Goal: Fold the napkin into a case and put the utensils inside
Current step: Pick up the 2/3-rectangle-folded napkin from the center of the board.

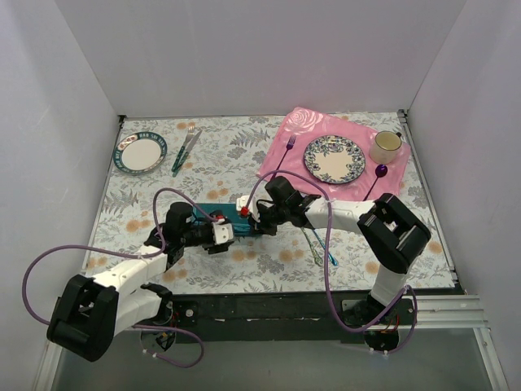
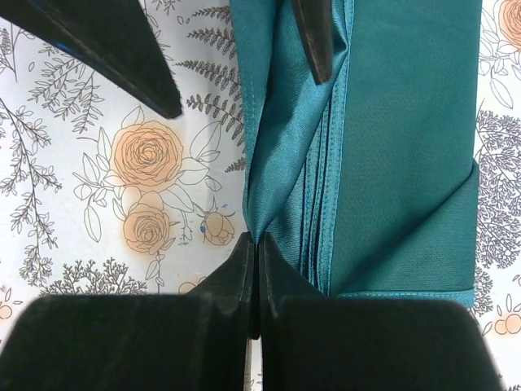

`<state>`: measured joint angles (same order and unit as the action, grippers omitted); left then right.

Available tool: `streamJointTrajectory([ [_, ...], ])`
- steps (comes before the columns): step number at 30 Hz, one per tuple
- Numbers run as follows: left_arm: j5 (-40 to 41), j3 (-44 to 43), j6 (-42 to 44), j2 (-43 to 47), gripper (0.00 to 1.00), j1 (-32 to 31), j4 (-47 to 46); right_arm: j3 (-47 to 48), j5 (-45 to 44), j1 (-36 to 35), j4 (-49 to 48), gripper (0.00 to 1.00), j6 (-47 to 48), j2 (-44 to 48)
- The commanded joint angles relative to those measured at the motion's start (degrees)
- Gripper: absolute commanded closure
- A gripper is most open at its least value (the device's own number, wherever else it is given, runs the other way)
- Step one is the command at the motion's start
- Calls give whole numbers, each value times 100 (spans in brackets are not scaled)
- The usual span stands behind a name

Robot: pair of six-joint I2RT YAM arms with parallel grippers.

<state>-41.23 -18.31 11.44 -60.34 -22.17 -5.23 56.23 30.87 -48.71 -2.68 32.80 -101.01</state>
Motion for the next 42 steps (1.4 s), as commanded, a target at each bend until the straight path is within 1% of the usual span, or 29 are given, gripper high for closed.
streamJointTrajectory([
  [1,229,116,384,-145,40,-225,-618,266,261,46,92,99,-116,-41],
  [6,335,231,596,-347,44,-498,-1014,301,349,89,171,99,-168,-59],
  [10,344,231,631,-523,51,-613,-1129,327,411,107,197,99,-212,-68],
  [11,353,231,640,-540,54,-639,-1138,336,419,125,197,99,-212,-68],
  [15,440,222,649,-637,62,-700,-1278,371,525,151,224,99,-247,-85],
  [17,484,222,701,-724,64,-744,-1348,371,543,142,215,99,-247,-85],
  [23,695,231,842,-1006,65,-885,-1559,389,587,160,241,99,-239,-85],
  [24,704,214,825,-1041,71,-894,-1568,389,595,160,241,99,-239,-85],
  [26,704,178,807,-1059,79,-903,-1568,398,587,169,259,99,-239,-85],
  [27,696,178,790,-1050,89,-903,-1542,407,587,177,259,99,-247,-85],
  [29,704,126,737,-1042,97,-903,-1385,415,595,186,259,99,-291,-42],
  [30,722,99,667,-1024,99,-903,-1323,415,595,186,259,97,-378,-7],
  [31,713,47,562,-1024,100,-903,-1218,415,604,221,259,86,-440,20],
  [34,617,-68,394,-1007,100,-885,-910,442,587,335,259,65,-817,187],
  [36,555,-147,201,-1050,100,-876,-743,477,622,520,259,58,-1011,283],
  [38,494,-226,61,-1112,100,-841,-672,486,622,704,259,56,-1240,371],
  [42,292,-445,-45,-1252,100,-736,-383,450,333,828,259,58,-1364,442],
])
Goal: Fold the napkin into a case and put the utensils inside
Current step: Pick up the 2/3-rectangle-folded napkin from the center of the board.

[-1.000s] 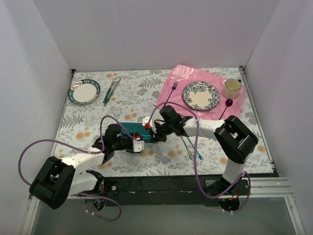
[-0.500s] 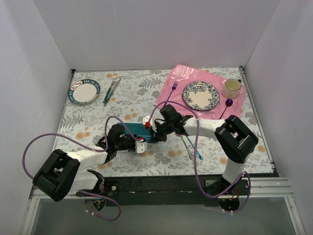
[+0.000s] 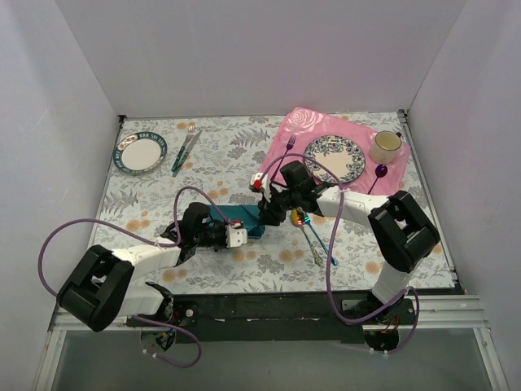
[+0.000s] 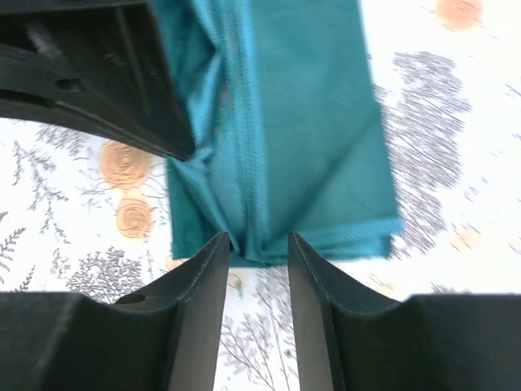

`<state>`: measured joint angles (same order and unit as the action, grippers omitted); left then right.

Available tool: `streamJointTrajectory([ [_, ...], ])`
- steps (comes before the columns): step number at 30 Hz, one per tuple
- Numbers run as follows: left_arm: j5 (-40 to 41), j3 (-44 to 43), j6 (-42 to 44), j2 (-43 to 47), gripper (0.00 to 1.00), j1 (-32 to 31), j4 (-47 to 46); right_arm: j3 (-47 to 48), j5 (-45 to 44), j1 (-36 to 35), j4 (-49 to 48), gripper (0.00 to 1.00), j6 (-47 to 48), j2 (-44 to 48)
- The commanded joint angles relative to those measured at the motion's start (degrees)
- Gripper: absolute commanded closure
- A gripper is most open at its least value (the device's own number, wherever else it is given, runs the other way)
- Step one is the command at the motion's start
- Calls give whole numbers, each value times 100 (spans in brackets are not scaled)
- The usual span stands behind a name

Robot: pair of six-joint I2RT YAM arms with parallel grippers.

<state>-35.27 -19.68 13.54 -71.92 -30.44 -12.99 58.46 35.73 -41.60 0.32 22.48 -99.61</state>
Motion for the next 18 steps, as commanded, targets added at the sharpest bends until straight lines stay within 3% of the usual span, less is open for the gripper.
streamJointTrajectory([
  [1,-323,-395,-308,-129,100,134,455,236,-223,117,-40,59,-341,302],
  [6,-665,-774,-493,-410,100,301,894,455,-584,100,-190,65,-437,118],
  [18,-1281,-1573,-1072,-1078,100,864,1721,228,-1059,38,-796,65,-675,91],
])
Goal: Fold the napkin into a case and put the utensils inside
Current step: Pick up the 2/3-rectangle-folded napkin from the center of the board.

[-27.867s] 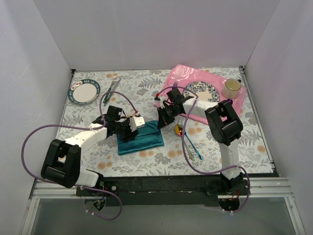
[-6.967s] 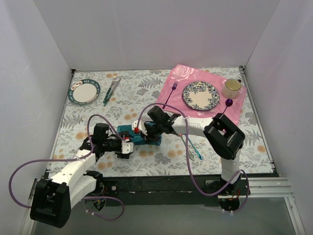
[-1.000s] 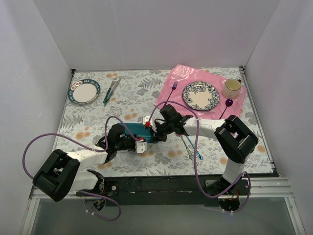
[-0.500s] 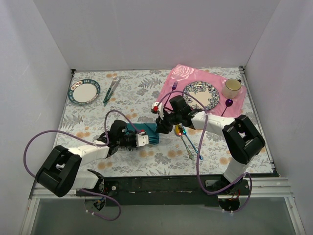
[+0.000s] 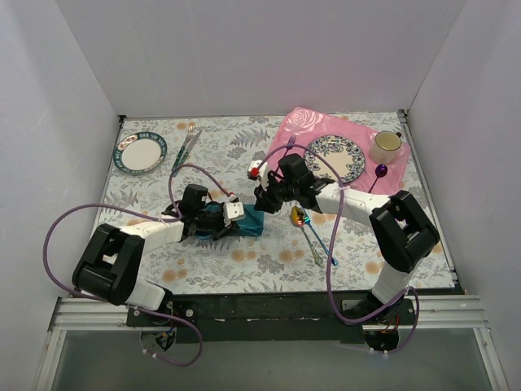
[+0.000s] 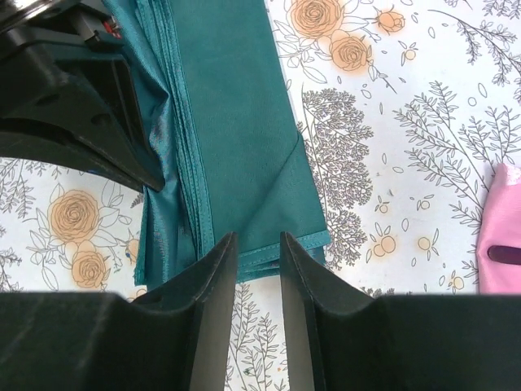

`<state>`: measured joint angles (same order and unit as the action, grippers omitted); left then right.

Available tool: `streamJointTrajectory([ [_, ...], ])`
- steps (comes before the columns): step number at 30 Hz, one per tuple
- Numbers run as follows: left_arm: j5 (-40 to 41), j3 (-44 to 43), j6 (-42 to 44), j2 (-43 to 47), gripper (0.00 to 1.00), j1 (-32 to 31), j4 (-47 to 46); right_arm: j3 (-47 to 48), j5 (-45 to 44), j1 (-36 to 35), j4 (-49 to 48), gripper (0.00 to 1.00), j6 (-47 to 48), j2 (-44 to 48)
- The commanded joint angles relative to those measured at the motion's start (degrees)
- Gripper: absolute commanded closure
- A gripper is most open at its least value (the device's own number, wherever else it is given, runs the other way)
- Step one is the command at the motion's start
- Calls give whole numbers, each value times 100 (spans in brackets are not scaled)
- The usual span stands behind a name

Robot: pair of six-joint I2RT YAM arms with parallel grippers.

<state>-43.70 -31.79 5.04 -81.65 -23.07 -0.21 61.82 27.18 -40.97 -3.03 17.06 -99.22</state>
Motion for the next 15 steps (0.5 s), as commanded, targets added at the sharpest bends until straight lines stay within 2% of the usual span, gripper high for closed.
streamJointTrajectory([
  [1,-507,-424,-266,-202,100,180,547,-100,-204,-51,-453,64,-28,34],
  [9,-833,-758,-741,-606,100,356,891,85,-740,-490,-277,73,473,-133],
  [12,-894,-820,-794,-738,100,417,935,-169,-1091,-674,-611,73,745,-115],
  [15,-947,-899,-820,-844,100,470,1022,-302,-1443,-789,-927,69,931,-168],
])
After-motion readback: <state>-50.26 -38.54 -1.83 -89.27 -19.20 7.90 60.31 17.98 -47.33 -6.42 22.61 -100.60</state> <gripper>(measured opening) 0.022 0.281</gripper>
